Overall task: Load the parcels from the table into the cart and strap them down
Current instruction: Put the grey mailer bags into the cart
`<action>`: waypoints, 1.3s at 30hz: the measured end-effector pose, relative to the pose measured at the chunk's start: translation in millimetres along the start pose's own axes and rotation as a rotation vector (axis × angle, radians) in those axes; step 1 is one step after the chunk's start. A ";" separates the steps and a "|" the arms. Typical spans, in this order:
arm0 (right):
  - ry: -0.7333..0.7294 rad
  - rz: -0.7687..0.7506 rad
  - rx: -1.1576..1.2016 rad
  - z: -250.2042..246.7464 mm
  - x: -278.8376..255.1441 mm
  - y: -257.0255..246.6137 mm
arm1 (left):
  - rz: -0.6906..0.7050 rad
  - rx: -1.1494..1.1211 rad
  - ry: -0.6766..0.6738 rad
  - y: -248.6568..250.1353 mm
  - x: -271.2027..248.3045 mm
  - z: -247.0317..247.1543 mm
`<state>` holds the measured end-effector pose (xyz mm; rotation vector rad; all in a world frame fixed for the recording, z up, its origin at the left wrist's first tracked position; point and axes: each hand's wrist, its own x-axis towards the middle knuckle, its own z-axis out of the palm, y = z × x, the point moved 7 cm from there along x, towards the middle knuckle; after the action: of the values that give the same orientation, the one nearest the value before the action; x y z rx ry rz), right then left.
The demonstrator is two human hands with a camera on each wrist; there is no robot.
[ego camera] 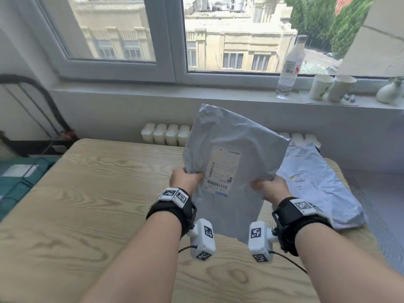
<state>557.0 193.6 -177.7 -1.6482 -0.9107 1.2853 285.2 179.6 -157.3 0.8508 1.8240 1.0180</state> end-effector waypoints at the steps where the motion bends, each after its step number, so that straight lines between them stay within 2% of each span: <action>1: -0.006 -0.003 -0.009 11.0 -4.4 1.5 | 0.005 -0.001 0.022 -3.4 -2.2 -15.2; 7: -0.028 -0.021 -0.066 77.1 -30.9 1.6 | 0.030 0.100 0.137 -13.3 -20.3 -104.9; 15: -0.072 -0.098 -0.090 167.8 -81.8 -19.6 | 0.099 0.131 0.233 -27.4 -28.6 -210.4; 18: -0.119 -0.133 -0.104 209.6 -105.7 -27.3 | 0.105 0.079 0.253 -37.1 -33.1 -254.5; 22: -0.172 -0.178 -0.130 269.1 -136.0 -35.1 | 0.085 -0.067 0.254 -56.5 -34.6 -314.9; 29: -0.279 -0.212 -0.203 371.2 -184.5 -29.1 | 0.061 -0.251 0.353 -96.4 -41.9 -405.6; 39: -0.433 -0.216 -0.377 487.3 -217.2 -9.9 | -0.078 -0.182 0.492 -158.7 -20.8 -501.8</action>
<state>34.9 87.1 -149.9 -1.5109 -1.6306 1.4042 -183.8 -59.4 -140.6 0.4370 2.1039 1.4076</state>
